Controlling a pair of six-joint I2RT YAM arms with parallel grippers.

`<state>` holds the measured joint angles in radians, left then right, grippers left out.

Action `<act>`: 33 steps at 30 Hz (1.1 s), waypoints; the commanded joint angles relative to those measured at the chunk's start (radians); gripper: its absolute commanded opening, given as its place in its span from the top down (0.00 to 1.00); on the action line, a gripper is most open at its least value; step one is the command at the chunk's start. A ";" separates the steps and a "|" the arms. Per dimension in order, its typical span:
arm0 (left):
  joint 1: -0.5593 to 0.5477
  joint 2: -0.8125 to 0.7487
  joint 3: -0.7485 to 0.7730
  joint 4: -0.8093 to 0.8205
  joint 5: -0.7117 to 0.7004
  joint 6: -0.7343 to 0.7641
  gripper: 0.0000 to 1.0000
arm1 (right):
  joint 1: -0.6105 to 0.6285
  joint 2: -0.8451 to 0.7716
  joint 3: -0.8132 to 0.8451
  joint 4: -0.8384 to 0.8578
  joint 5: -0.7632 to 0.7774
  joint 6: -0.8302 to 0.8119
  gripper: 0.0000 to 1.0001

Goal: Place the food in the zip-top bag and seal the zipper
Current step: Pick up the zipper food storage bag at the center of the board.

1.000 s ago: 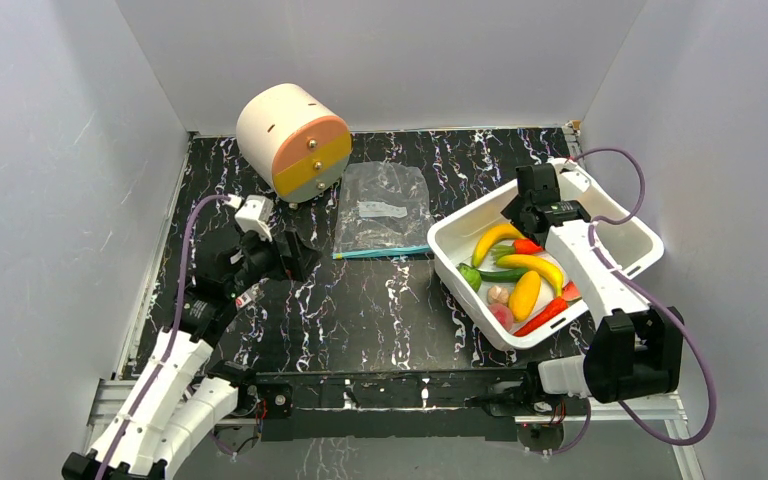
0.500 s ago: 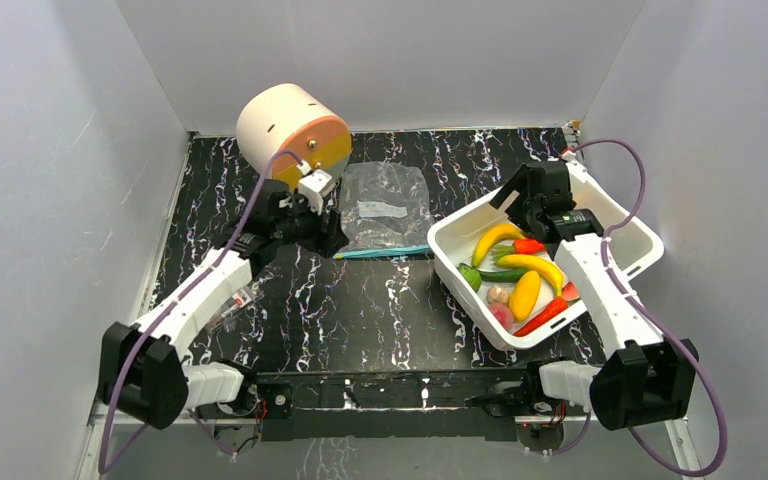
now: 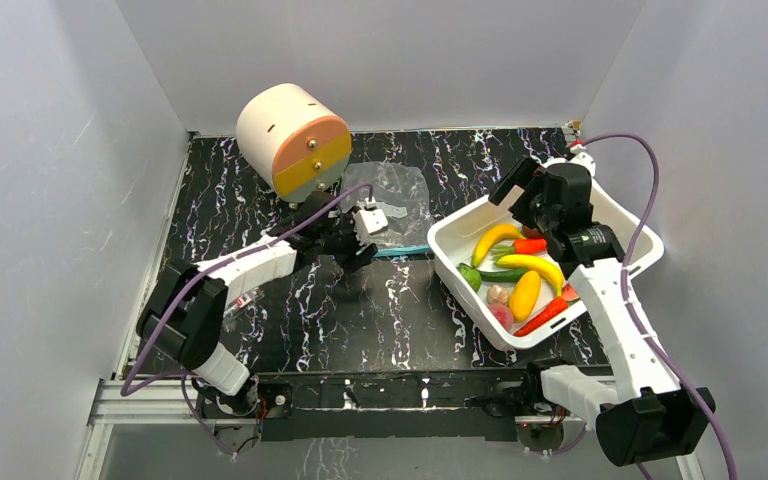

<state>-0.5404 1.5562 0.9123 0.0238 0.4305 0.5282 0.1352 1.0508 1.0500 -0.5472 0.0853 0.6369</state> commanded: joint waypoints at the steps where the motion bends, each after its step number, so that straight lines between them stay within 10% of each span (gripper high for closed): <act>1: -0.010 -0.002 -0.035 0.149 0.020 0.131 0.41 | -0.002 -0.047 0.048 0.042 -0.037 -0.022 0.02; 22: -0.015 0.206 0.036 0.185 -0.024 0.196 0.41 | -0.001 -0.138 -0.022 -0.039 -0.079 -0.040 0.02; 33: -0.022 0.175 0.004 0.269 -0.039 0.132 1.00 | 0.000 -0.148 -0.063 -0.056 -0.044 -0.046 0.02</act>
<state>-0.5549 1.7824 0.9237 0.2256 0.3798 0.6949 0.1352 0.9249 0.9913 -0.6292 0.0051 0.6064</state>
